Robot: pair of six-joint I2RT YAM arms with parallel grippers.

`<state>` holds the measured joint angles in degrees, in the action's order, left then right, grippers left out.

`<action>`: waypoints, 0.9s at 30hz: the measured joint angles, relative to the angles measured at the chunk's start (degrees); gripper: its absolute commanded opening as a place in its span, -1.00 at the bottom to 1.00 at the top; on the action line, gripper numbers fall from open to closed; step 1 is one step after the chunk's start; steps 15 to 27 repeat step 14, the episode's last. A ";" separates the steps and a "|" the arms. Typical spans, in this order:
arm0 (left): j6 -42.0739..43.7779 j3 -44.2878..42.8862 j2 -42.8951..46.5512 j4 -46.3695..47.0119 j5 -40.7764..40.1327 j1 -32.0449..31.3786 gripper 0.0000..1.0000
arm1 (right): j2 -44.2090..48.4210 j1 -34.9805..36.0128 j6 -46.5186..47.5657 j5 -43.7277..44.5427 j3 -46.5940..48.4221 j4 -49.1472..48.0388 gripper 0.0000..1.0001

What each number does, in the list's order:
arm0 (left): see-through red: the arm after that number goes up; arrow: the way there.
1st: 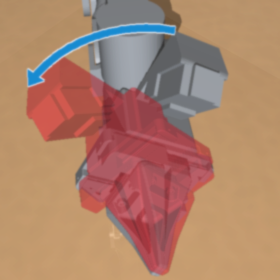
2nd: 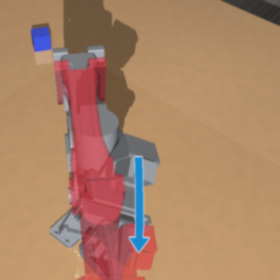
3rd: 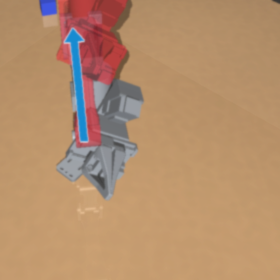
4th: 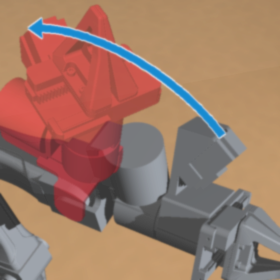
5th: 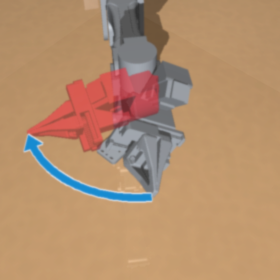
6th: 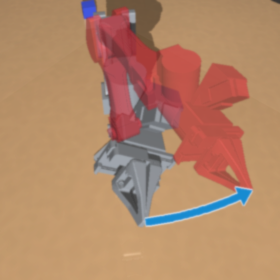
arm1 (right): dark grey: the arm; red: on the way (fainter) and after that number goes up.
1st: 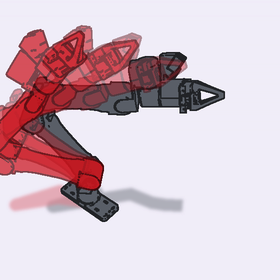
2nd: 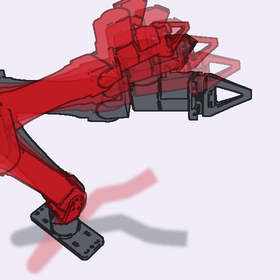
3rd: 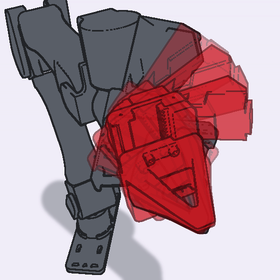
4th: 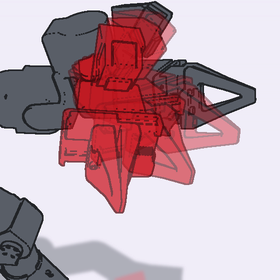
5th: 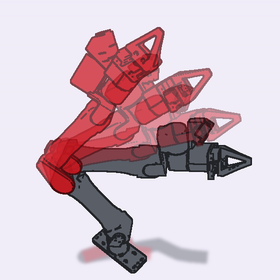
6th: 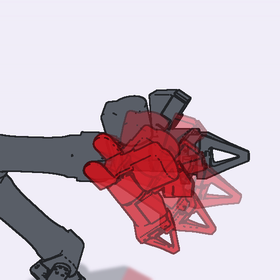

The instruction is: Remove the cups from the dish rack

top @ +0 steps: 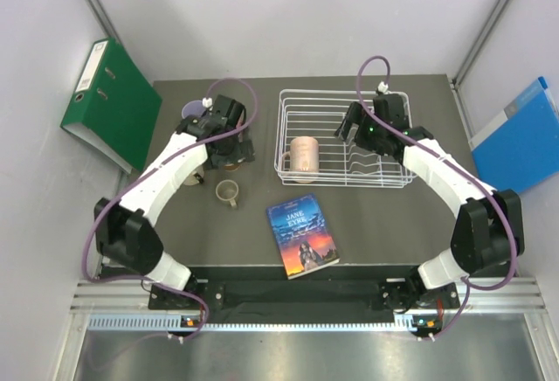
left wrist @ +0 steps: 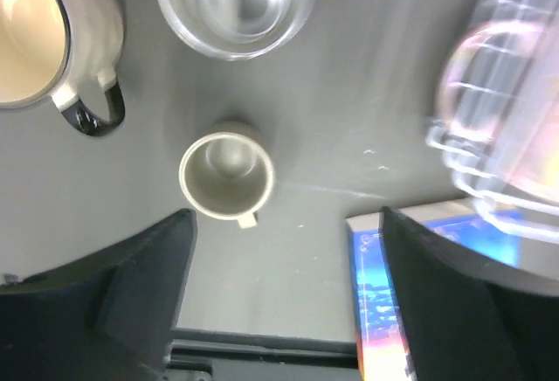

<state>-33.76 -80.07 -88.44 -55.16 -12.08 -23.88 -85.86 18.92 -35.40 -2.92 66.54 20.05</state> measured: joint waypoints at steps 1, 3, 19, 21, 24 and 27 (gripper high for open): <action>0.28 -0.85 1.18 0.04 -0.74 -1.01 0.98 | 0.00 0.24 0.39 0.57 0.00 0.04 0.99; 0.24 -1.09 4.28 0.94 -2.62 -3.34 0.98 | 0.11 1.22 1.73 2.95 0.00 0.57 0.99; 2.80 3.69 10.88 6.51 -6.97 -8.87 0.98 | 7.98 8.61 11.06 19.15 -1.16 2.40 0.99; 2.80 3.69 10.88 6.51 -6.97 -8.87 0.98 | 7.98 8.61 11.06 19.15 -1.16 2.40 0.99; 2.80 3.69 10.88 6.51 -6.97 -8.87 0.98 | 7.98 8.61 11.06 19.15 -1.16 2.40 0.99; 2.80 3.69 10.88 6.51 -6.97 -8.87 0.98 | 7.98 8.61 11.06 19.15 -1.16 2.40 0.99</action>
